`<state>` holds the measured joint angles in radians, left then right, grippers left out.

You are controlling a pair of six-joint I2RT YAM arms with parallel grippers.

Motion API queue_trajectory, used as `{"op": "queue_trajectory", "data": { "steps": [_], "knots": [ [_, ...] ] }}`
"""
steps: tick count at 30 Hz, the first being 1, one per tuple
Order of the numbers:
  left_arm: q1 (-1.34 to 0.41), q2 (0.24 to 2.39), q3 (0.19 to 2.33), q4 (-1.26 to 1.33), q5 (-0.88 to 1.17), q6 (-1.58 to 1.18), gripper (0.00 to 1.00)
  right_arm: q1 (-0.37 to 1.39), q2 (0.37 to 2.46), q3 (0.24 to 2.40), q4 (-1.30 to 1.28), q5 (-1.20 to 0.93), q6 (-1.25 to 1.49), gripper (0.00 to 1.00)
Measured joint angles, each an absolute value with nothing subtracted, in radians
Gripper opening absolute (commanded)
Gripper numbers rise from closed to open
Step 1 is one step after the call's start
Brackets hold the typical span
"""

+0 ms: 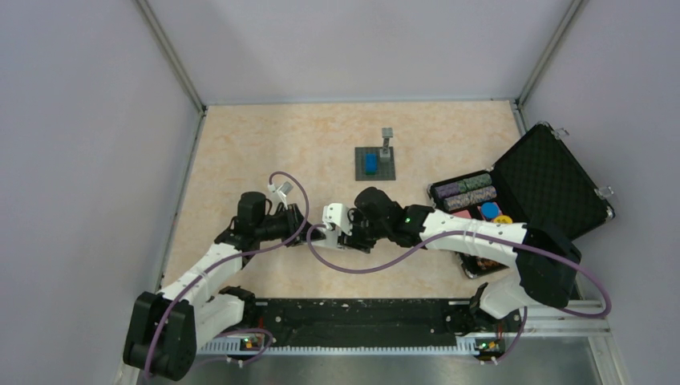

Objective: Load the batteries into the remote control

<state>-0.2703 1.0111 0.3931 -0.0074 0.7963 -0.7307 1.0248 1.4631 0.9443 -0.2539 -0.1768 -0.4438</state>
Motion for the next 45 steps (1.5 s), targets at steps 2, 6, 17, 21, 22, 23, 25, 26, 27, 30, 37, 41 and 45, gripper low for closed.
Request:
{"op": "queue_trajectory", "data": {
  "steps": [2, 6, 17, 21, 22, 23, 25, 26, 27, 30, 37, 41, 45],
  "knots": [
    [-0.270, 1.011, 0.393, -0.007, 0.796, -0.731, 0.00, 1.025, 1.463, 0.944, -0.254, -0.177, -0.443, 0.36],
    [-0.270, 1.011, 0.393, -0.007, 0.796, -0.732, 0.00, 1.025, 1.464, 0.944, -0.254, -0.177, -0.443, 0.36],
    [-0.270, 1.011, 0.393, -0.007, 0.796, -0.734, 0.00, 1.026, 1.467, 0.943, -0.254, -0.176, -0.444, 0.35],
    [-0.270, 1.011, 0.393, -0.007, 0.796, -0.734, 0.00, 1.026, 1.467, 0.943, -0.254, -0.176, -0.444, 0.35],
    [-0.270, 1.011, 0.393, -0.007, 0.796, -0.734, 0.00, 1.026, 1.467, 0.943, -0.254, -0.177, -0.444, 0.35],
    [-0.270, 1.011, 0.393, -0.007, 0.796, -0.734, 0.00, 1.026, 1.467, 0.943, -0.254, -0.176, -0.444, 0.35],
    [-0.270, 1.011, 0.393, -0.007, 0.796, -0.734, 0.00, 1.026, 1.467, 0.943, -0.254, -0.177, -0.444, 0.35],
    [-0.270, 1.011, 0.393, -0.007, 0.796, -0.734, 0.00, 1.026, 1.467, 0.943, -0.254, -0.177, -0.444, 0.35],
    [-0.270, 1.011, 0.393, -0.007, 0.796, -0.734, 0.00, 1.026, 1.467, 0.943, -0.254, -0.177, -0.444, 0.35],
    [-0.270, 1.011, 0.393, -0.008, 0.796, -0.734, 0.00, 1.026, 1.467, 0.943, -0.254, -0.177, -0.445, 0.35],
    [-0.270, 1.011, 0.393, -0.008, 0.796, -0.734, 0.00, 1.026, 1.467, 0.942, -0.255, -0.177, -0.450, 0.33],
    [-0.270, 1.011, 0.393, -0.008, 0.796, -0.734, 0.00, 1.029, 1.467, 0.942, -0.255, -0.177, -0.454, 0.33],
    [-0.270, 1.011, 0.393, -0.009, 0.796, -0.734, 0.00, 1.032, 1.467, 0.942, -0.258, -0.178, -0.454, 0.33]
  ]
}}
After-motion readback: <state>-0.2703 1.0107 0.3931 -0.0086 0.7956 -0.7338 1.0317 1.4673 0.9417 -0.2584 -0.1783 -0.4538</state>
